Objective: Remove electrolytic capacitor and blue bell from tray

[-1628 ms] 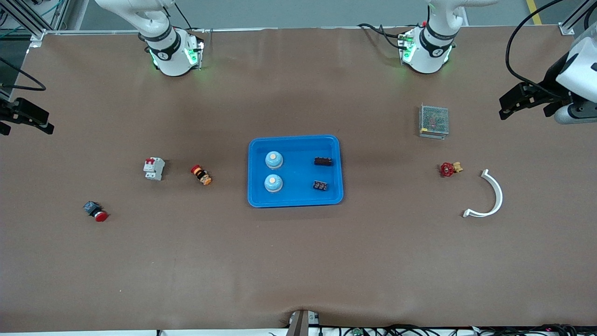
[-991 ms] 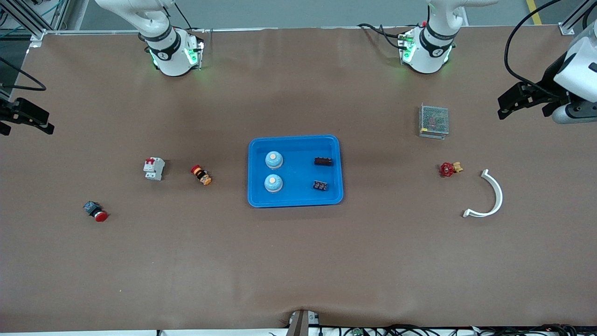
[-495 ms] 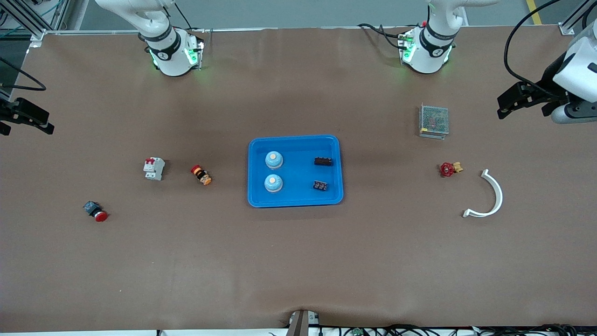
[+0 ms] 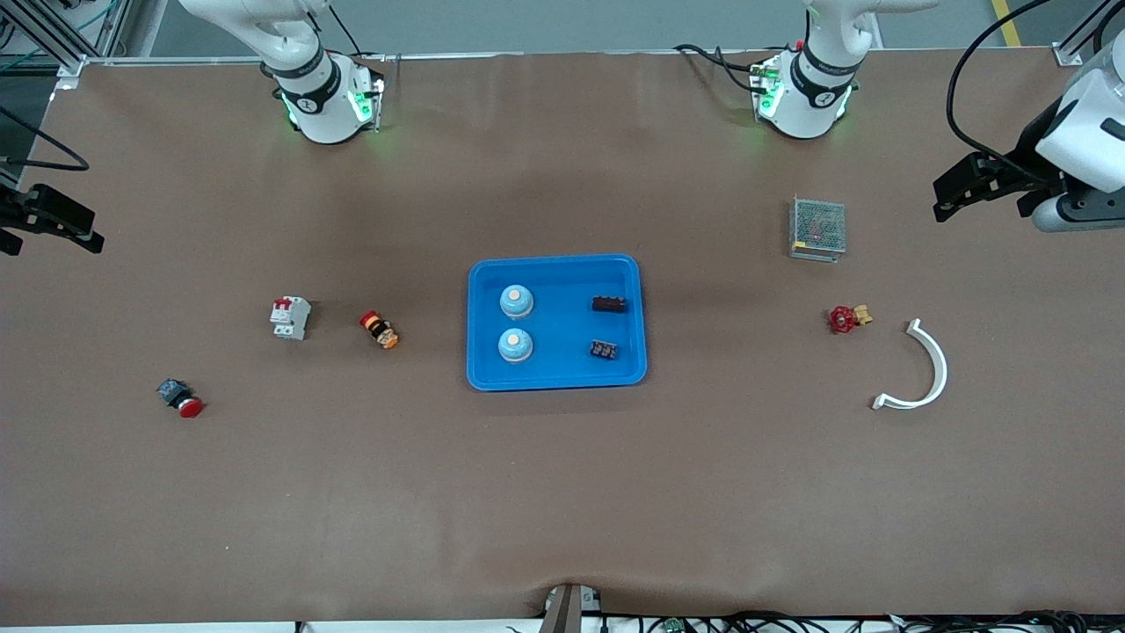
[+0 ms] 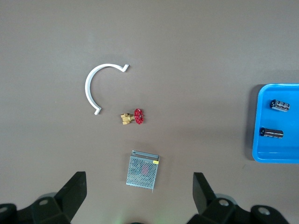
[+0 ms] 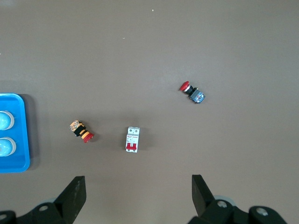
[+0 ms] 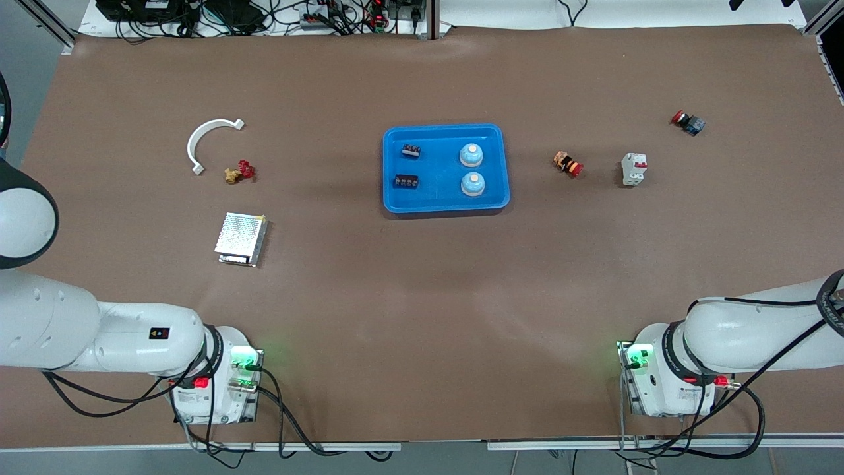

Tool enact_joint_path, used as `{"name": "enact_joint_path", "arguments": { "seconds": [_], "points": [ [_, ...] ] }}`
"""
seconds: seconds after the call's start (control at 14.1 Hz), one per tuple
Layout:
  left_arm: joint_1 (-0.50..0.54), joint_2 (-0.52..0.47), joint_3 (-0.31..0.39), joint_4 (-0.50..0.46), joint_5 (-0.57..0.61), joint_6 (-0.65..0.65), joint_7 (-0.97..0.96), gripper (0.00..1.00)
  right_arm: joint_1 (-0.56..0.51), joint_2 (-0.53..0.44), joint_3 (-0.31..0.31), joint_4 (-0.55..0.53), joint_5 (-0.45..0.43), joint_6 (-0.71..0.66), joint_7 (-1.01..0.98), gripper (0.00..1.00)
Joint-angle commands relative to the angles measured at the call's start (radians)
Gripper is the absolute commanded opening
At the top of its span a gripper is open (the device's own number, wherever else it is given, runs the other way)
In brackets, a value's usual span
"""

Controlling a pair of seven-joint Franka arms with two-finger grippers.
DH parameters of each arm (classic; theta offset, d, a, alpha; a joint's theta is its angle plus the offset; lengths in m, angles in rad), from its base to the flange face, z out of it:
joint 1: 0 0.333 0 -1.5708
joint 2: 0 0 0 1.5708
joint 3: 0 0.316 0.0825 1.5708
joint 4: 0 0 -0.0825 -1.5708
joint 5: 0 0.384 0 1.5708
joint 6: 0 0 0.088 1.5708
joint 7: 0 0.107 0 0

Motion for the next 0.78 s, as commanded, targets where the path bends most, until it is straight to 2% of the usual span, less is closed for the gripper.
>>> {"name": "enact_joint_path", "arguments": {
  "seconds": [0.0,0.57,0.71],
  "points": [
    [0.004,0.004,-0.012,0.003,-0.001,-0.016,-0.002,1.00,0.009,0.016,0.003,0.028,0.005,-0.008,-0.006,1.00],
    [0.002,0.005,-0.015,-0.002,-0.007,-0.025,-0.025,1.00,0.111,0.017,0.005,0.028,0.028,-0.001,0.004,1.00],
    [-0.008,0.014,-0.060,-0.033,-0.012,-0.028,-0.148,1.00,0.150,0.019,0.003,0.027,0.029,0.009,0.007,1.00]
  ]
}}
